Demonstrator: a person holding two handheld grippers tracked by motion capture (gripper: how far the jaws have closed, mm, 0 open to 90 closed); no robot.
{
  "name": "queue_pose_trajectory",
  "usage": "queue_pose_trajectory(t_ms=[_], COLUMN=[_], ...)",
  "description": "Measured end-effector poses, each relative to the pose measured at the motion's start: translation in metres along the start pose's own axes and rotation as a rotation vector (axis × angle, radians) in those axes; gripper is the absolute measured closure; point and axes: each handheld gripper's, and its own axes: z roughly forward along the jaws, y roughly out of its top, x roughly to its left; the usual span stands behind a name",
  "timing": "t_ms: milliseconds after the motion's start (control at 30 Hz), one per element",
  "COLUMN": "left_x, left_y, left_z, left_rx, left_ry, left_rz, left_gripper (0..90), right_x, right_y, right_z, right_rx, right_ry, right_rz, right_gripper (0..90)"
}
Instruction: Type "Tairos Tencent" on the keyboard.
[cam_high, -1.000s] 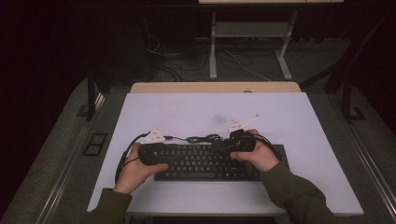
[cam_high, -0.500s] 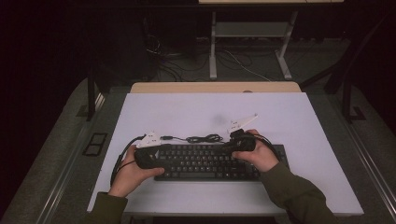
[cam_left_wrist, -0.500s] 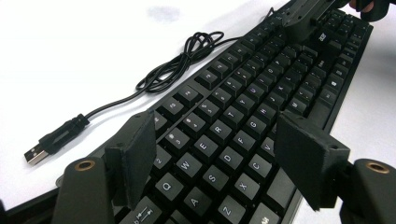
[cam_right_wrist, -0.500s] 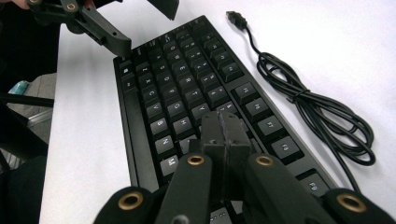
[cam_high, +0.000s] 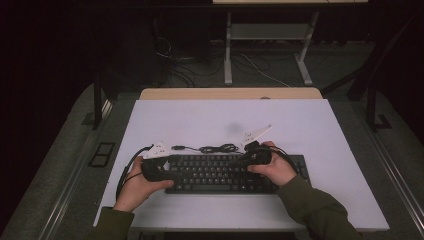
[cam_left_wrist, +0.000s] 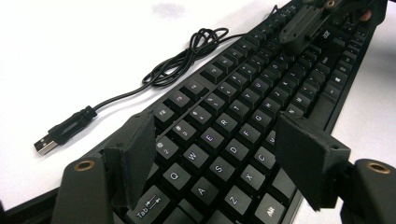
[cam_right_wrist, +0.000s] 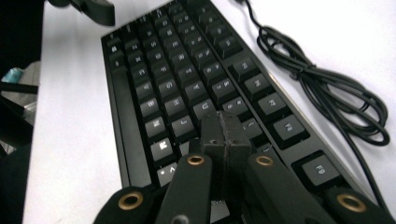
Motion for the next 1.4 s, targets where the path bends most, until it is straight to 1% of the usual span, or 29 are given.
queue_pose_trajectory(t_ms=[167,233,433,733,1067,1400], left_x=[0.001,0.001,0.001,0.001,0.002,0.002], left_y=[0.0,0.0,0.0,0.001,0.001,0.001], left_z=[-0.001,-0.001,-0.001,-0.002,-0.003,-0.004], left_rx=[0.001,0.0,0.009,0.006,0.007,0.007], left_ry=[0.003,0.002,0.0,0.003,0.004,0.005], left_rz=[0.006,0.006,0.011,0.01,0.012,0.015], left_gripper=[28.7,28.8,29.2,29.7,29.9,30.5], right_x=[0.001,0.0,0.0,0.001,0.003,0.001], right_y=[-0.002,-0.003,-0.004,-0.003,-0.004,-0.002], right_z=[0.006,0.007,0.009,0.01,0.013,0.007], right_rx=[0.031,0.042,0.057,0.062,0.075,0.05], right_ry=[-0.018,-0.03,-0.054,-0.053,-0.071,-0.077], right_rz=[-0.004,-0.014,-0.015,-0.018,-0.024,-0.024], right_gripper=[89.8,89.8,89.8,89.8,89.8,89.7])
